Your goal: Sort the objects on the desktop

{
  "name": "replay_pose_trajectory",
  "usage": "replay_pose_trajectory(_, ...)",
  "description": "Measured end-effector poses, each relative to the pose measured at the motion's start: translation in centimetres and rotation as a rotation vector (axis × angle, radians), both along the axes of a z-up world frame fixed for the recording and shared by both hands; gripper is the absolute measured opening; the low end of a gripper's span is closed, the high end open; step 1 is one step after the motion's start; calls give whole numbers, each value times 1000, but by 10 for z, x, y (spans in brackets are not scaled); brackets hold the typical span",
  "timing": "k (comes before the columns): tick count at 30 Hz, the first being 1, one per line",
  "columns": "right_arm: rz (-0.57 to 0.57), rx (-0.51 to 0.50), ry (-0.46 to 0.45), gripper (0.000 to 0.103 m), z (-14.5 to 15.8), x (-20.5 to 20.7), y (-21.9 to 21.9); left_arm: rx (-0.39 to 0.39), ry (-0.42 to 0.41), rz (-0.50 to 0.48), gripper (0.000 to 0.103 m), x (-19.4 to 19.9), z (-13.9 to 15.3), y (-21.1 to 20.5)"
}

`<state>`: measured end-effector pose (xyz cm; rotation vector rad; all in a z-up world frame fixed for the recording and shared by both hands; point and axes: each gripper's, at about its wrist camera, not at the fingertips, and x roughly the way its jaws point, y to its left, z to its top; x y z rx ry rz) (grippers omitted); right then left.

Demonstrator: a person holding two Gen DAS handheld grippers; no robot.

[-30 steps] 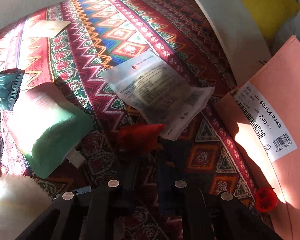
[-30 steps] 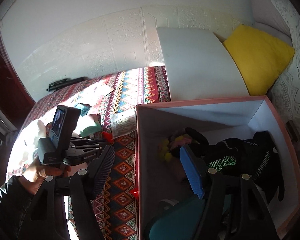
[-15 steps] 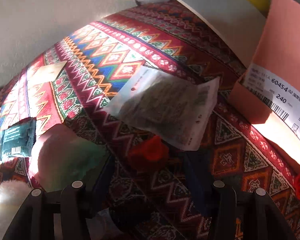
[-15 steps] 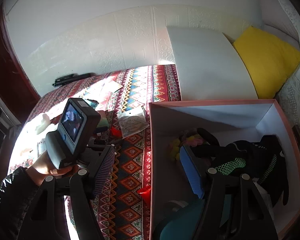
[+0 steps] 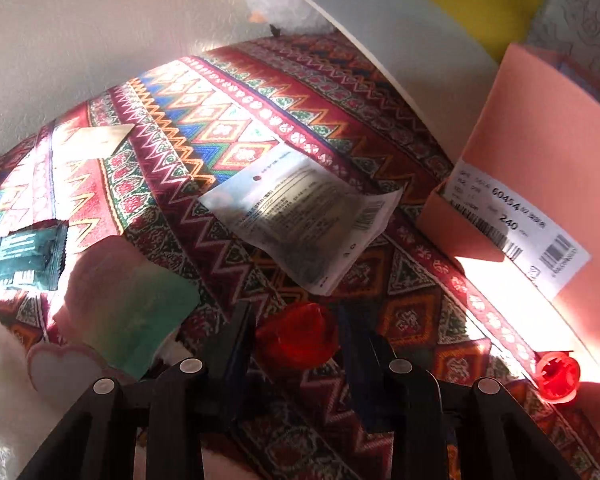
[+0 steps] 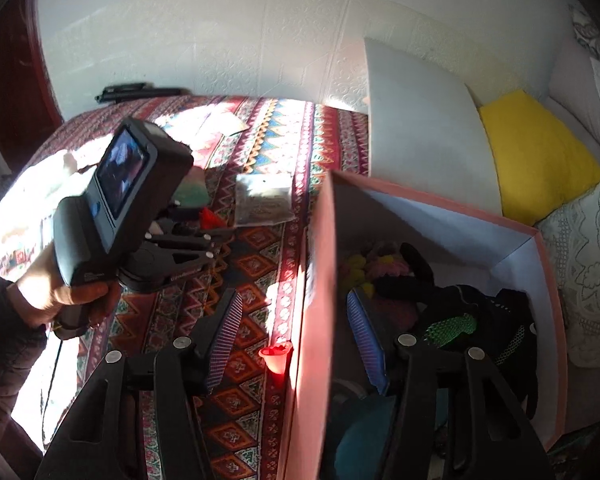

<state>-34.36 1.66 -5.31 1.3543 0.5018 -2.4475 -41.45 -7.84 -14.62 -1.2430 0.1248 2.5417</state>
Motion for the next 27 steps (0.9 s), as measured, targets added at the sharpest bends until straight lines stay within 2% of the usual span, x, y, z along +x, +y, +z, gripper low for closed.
replay_pose_trajectory(3,0,166,-45,56,-39,8,-23,61,46,22,36,34,20,-11)
replay_pose_trajectory(5,-9,335,-9,56,-66,19,-39,119,59,51,36,59,30,-24)
replay_pose_trajectory(6,-13,391,8,57,-78,24,-46,147,63,67,36,72,34,-32)
replay_pose_trajectory(7,-25,455,41,66,-89,29,-52,174,62,83,36,84,36,-40)
replay_pose_trajectory(9,-55,498,30,65,-110,32,-53,221,56,113,36,107,36,-60)
replay_pose_trajectory(11,-84,541,21,56,-131,35,-54,253,52,143,36,128,35,-78)
replay_pose_trajectory(12,-92,558,31,46,-138,38,-53,267,50,157,36,140,34,-86)
replay_pose_trajectory(13,-105,560,54,41,-139,39,-54,273,49,169,36,149,32,-94)
replay_pose_trajectory(17,-152,560,125,40,-146,32,-53,281,27,216,36,173,23,-114)
replay_pose_trajectory(19,-162,557,137,32,-149,24,-53,290,19,228,36,178,21,-118)
replay_pose_trajectory(21,-170,551,136,28,-153,16,-53,292,17,235,36,183,21,-119)
replay_pose_trajectory(25,-168,488,129,26,-143,15,-44,296,13,248,36,191,21,-121)
replay_pose_trajectory(27,-157,475,168,26,-132,21,-43,299,10,255,36,195,21,-123)
